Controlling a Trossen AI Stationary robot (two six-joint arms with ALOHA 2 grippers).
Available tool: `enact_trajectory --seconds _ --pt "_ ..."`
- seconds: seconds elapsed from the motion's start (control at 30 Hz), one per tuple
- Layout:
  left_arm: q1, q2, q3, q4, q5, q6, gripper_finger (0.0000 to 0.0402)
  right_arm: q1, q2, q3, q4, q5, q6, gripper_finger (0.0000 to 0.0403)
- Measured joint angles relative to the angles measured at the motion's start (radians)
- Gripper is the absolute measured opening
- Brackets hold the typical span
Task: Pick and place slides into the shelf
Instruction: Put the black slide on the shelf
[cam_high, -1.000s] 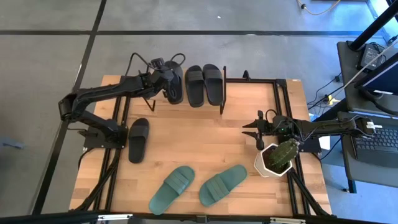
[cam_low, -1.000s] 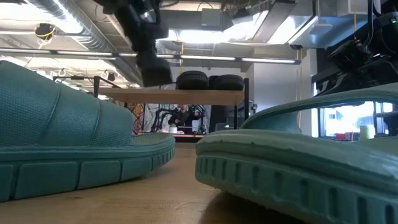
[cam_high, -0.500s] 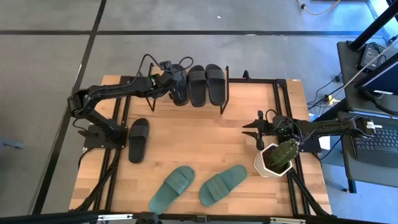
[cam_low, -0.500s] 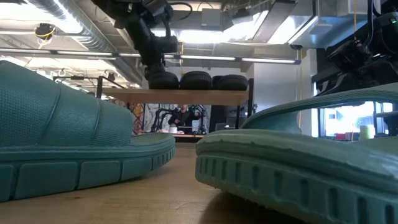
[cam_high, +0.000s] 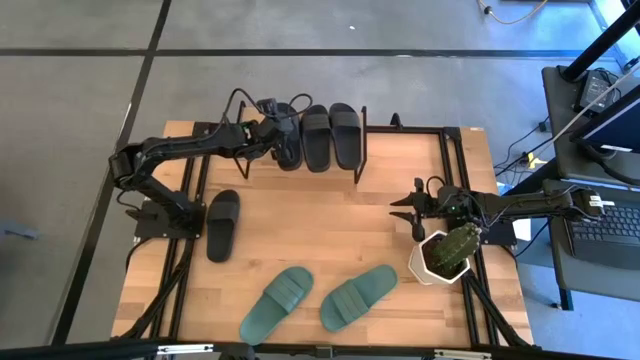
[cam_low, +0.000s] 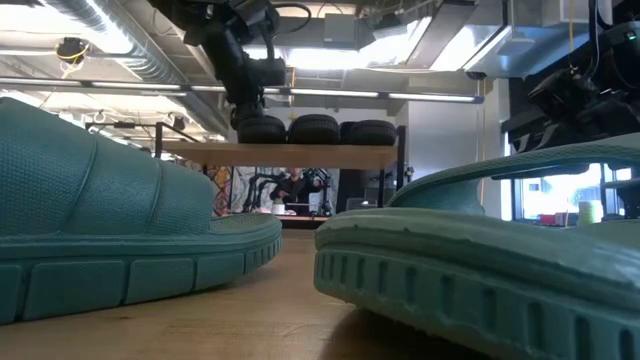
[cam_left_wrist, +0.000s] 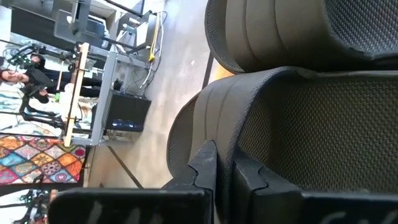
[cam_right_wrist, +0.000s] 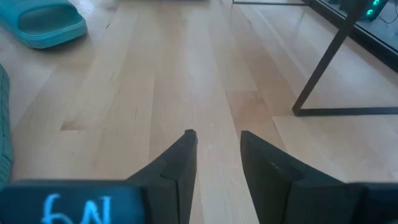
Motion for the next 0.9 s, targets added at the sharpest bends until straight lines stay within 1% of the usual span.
enact_trajectory --seconds 0.27,0.53,0.9 --pt "-0.011 -0.001 -0.001 -0.002 -0.002 0.004 0.0004 0.0 0.0 0.0 -0.002 0.0 0.002 0.0126" --pt "-0.027 -0.002 -0.001 -0.01 -0.03 0.022 0.0003 0.0 0.0 0.0 -0.003 -0.001 0.003 0.0126" --pt "-0.042 -0.013 -0.003 -0.012 -0.021 0.015 0.0002 0.0 0.0 0.0 -0.003 -0.001 0.004 0.0126"
